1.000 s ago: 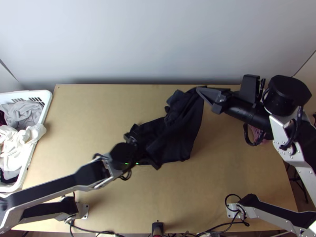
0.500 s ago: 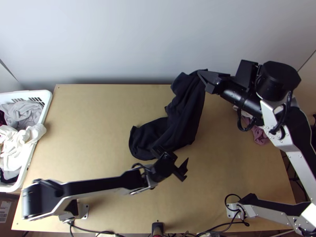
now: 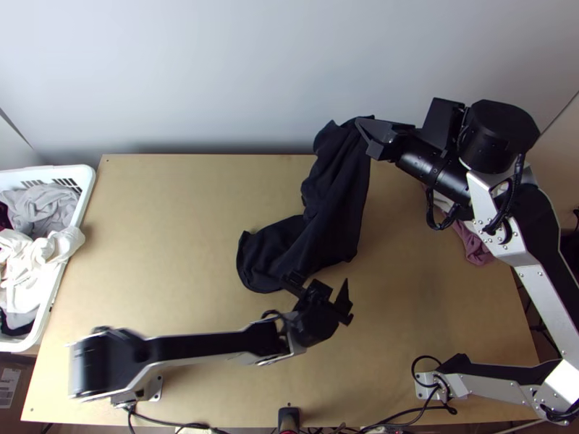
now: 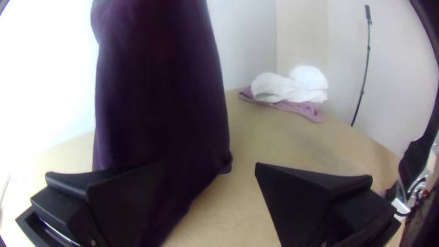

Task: Fold the t-shirt

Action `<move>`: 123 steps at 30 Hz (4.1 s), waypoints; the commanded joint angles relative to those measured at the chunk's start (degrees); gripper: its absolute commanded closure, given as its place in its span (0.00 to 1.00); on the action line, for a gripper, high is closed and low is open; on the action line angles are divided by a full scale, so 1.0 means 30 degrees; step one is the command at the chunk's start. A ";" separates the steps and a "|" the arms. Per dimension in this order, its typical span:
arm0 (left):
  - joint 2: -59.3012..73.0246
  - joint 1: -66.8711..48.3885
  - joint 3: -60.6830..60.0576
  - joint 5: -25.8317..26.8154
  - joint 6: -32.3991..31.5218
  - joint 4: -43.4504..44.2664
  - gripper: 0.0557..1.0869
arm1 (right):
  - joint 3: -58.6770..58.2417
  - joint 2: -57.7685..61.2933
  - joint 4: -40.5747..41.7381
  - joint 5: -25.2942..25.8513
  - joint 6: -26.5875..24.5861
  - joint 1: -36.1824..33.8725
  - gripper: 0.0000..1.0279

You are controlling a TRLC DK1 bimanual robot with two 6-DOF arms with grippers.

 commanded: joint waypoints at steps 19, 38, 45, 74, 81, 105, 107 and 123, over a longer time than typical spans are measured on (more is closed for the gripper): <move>0.9611 0.1968 0.9221 -0.8013 0.1812 0.0495 0.05 | 0.0912 0.0230 -0.1260 -0.0007 -0.0686 0.1075 0.97; 0.4513 0.2583 0.4827 -0.6900 0.2164 -0.0647 0.96 | 0.0502 0.0172 -0.1670 0.0022 -0.0949 0.1045 0.97; -0.4920 0.2789 -0.0740 -0.4234 0.2134 -0.3548 0.96 | 0.0502 0.0435 -0.1436 0.0725 -0.1008 0.0284 0.97; -2.1151 1.8052 -0.1501 1.3198 0.2779 -1.1868 0.96 | 0.3491 0.2105 -0.5479 0.2014 -0.2444 -0.0361 0.97; -1.9628 1.8140 -0.1472 1.5014 0.2193 -1.1165 0.96 | 0.1381 -0.0004 -0.7822 0.0550 -0.2649 0.2569 0.97; -1.9364 1.4009 -0.4900 1.7856 -0.0766 -1.3069 0.16 | -0.1988 -0.0414 -0.7881 -0.1238 -0.2824 0.2247 0.97; -1.9247 1.6207 -0.3962 1.9877 0.0201 -1.3099 0.12 | -0.1988 -0.0092 -0.7705 -0.1208 -0.2971 0.2305 0.97; -2.1444 1.5123 -0.7390 2.2778 0.5152 -1.7288 0.07 | -0.1636 0.1373 -0.6445 -0.1208 -0.2854 0.1954 0.97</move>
